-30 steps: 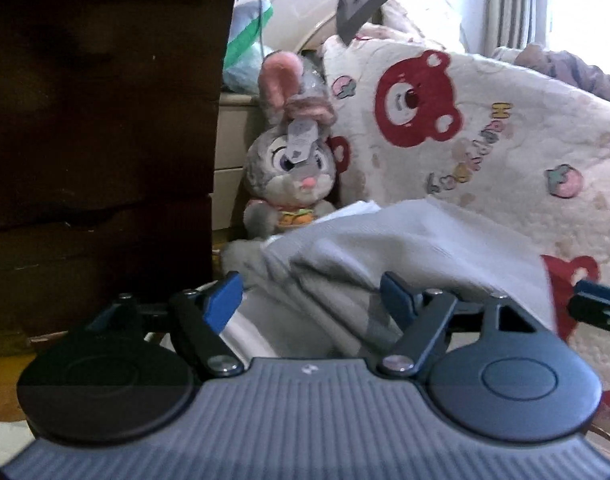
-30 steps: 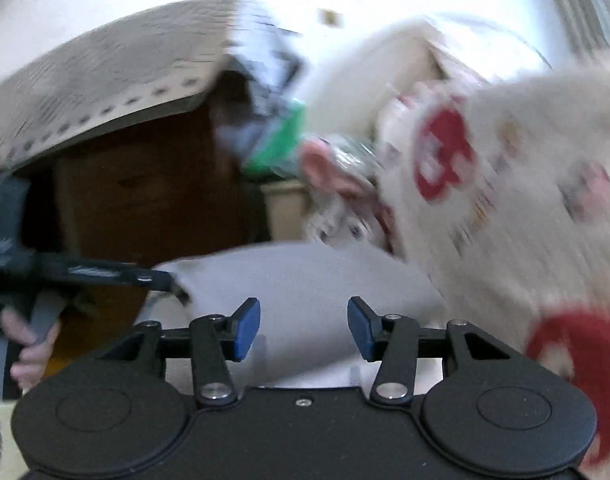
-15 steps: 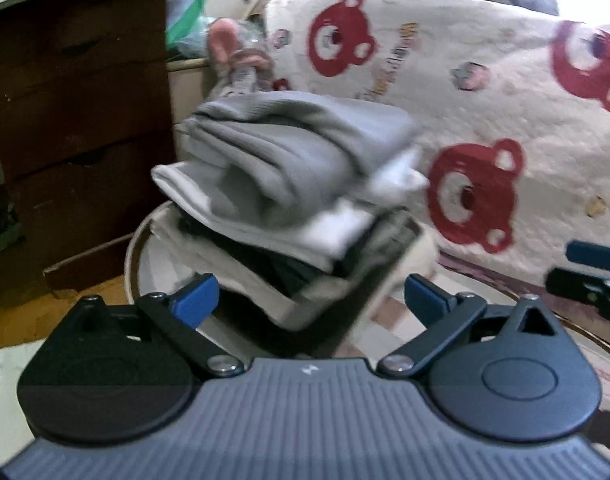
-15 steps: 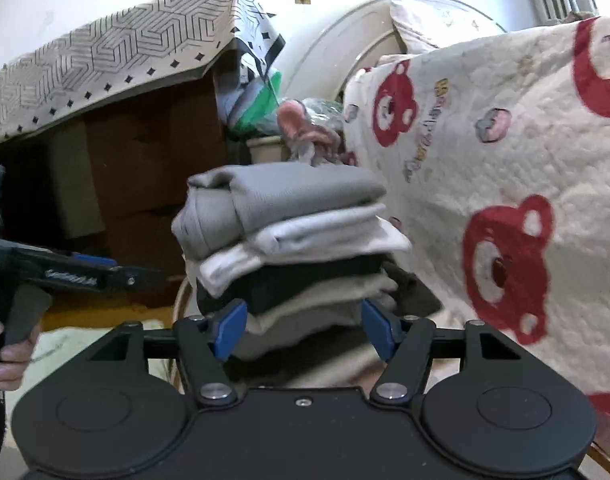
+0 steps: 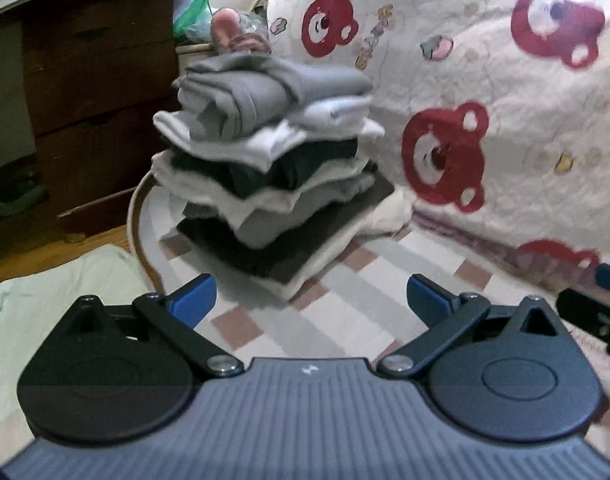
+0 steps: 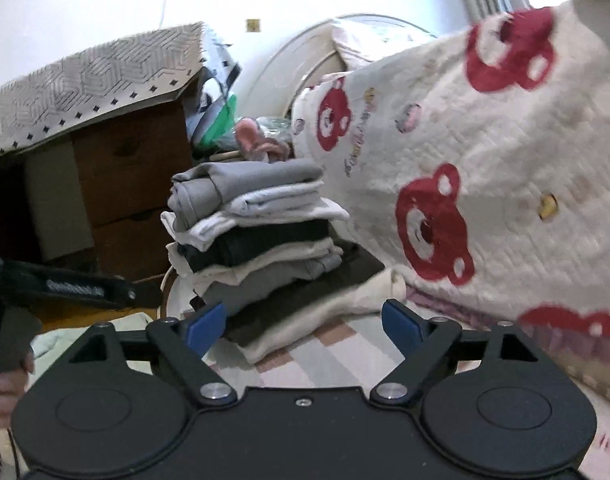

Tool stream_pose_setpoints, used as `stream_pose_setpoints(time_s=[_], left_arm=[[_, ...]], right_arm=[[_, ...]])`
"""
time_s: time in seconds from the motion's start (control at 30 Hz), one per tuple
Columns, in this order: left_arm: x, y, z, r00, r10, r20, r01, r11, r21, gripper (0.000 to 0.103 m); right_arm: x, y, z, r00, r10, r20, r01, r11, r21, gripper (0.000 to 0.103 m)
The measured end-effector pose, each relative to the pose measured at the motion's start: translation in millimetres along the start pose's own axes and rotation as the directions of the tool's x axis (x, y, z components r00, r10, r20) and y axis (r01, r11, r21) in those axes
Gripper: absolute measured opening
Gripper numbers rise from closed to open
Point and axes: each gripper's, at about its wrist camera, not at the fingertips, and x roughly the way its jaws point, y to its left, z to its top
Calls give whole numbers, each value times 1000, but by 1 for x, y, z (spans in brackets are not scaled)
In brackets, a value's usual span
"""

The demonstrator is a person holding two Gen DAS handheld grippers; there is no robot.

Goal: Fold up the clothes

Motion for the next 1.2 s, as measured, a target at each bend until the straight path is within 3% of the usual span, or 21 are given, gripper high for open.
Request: stream_pose_setpoints(time_s=[0.13, 0.43, 0.77, 0.93, 1.2], left_arm=[[5, -23, -24, 999, 38, -8, -37, 997, 68, 103], [-2, -40, -34, 998, 56, -3, -55, 987, 148, 103], [-10, -47, -43, 1000, -6, -29, 10, 987, 160, 103], [-10, -48, -52, 999, -18, -48, 26, 987, 161, 103], [-6, -48, -55, 997, -40, -70, 51, 986, 158, 103]], right_arm=[[-4, -6, -18, 998, -43, -51, 43, 999, -10, 88], [-34, -7, -38, 989, -146, -8, 146, 989, -8, 89], [-41, -3, -43, 991, -132, 14, 132, 991, 3, 90], [-34, 0, -43, 993, -117, 12, 115, 990, 78, 90], [-32, 10, -48, 993, -118, -4, 118, 993, 6, 90]])
